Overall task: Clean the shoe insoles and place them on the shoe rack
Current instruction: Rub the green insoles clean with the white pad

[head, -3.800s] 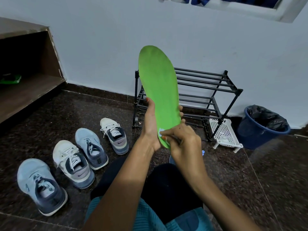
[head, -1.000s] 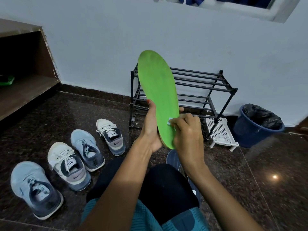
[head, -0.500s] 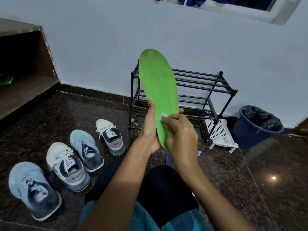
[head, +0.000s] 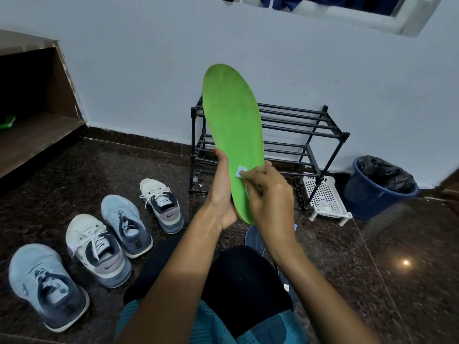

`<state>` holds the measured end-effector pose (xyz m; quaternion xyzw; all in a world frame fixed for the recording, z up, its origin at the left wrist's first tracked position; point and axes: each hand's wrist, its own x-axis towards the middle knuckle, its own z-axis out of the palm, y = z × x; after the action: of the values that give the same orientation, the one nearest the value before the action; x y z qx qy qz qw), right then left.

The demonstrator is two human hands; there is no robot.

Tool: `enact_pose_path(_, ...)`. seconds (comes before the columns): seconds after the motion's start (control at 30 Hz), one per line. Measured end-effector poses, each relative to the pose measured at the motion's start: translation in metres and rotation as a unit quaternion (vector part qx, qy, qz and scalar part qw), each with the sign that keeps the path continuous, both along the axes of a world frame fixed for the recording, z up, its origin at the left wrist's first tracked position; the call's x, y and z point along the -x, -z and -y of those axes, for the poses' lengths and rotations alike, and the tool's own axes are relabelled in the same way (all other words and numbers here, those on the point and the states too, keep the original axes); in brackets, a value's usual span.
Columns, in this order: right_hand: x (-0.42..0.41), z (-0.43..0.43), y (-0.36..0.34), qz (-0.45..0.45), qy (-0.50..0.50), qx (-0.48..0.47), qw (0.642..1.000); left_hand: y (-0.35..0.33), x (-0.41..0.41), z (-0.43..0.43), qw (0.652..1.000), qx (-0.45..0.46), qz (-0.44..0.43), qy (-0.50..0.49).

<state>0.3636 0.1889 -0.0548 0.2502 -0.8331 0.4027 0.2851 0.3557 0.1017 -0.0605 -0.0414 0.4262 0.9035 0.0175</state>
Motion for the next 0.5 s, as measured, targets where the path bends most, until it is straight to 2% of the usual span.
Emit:
enact_pose_path(0.1, -0.01, 0.002, 0.002, 0.011, -0.052, 0.027, 0.998, 0.0, 0.0, 0.002, 1.0, 0.022, -0.004, 0.002)
enact_pose_path(0.23, -0.01, 0.003, 0.001, 0.004, -0.055, 0.014, 0.998, -0.001, 0.0, 0.002, 1.0, 0.022, 0.008, 0.005)
enact_pose_path(0.5, 0.019, 0.001, -0.007, -0.023, 0.057, -0.037, 0.997, -0.002, 0.0, -0.006, 1.0, 0.01, 0.013, -0.005)
